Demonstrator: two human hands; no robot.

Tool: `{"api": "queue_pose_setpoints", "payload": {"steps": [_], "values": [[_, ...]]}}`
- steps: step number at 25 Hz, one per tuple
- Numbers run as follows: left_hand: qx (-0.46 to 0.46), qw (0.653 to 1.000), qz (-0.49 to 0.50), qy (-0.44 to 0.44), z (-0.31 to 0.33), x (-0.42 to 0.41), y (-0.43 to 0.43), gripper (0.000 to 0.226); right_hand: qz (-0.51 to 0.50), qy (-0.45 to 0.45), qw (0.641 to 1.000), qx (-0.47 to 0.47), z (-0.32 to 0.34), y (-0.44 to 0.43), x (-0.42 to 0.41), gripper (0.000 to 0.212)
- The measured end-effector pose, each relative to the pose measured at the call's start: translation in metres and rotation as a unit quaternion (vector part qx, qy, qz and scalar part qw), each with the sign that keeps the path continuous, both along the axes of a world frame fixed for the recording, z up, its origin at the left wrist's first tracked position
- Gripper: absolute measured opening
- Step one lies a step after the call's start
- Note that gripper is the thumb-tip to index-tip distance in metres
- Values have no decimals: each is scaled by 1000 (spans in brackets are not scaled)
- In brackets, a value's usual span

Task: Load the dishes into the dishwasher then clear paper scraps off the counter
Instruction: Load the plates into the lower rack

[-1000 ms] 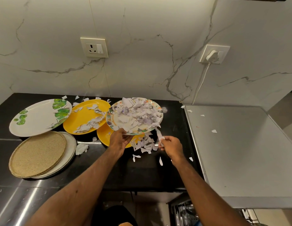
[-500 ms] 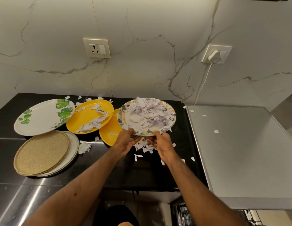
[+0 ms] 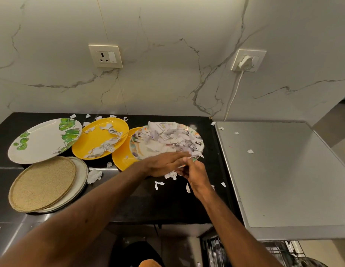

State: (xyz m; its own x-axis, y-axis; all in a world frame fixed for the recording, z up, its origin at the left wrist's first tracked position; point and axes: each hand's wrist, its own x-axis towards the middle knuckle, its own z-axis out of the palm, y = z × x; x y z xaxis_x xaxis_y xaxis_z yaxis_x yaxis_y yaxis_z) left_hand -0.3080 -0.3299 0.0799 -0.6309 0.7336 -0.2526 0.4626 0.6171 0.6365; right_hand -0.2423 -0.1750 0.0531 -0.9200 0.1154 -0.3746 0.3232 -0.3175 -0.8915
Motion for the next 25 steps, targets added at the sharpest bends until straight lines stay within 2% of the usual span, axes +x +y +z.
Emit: {"api": "queue_pose_setpoints", "payload": {"steps": [3,7,12,16,19,21,23,25], "values": [[-96,991,-67,68,-5,-17,8,64,16,24,1000,10,12,7,7,31],[-139,980,-74,121,-4,-47,0,59,22,19,1000,-12,20,15,16,26],[-180,975,15,132,-14,-80,-37,67,44,24,999,12,20,29,27,27],[-265,942,146,143,-25,-107,-66,70,45,26,998,37,18,42,29,28],[-251,917,279,138,-30,-117,-75,65,37,18,998,42,15,49,26,29],[-236,903,332,134,-25,-117,-71,65,29,13,998,45,16,53,24,28],[-193,925,288,156,-13,-109,-52,68,22,13,998,50,17,52,19,28],[-93,975,152,132,4,-88,-16,68,20,12,998,59,18,47,14,28]]}}
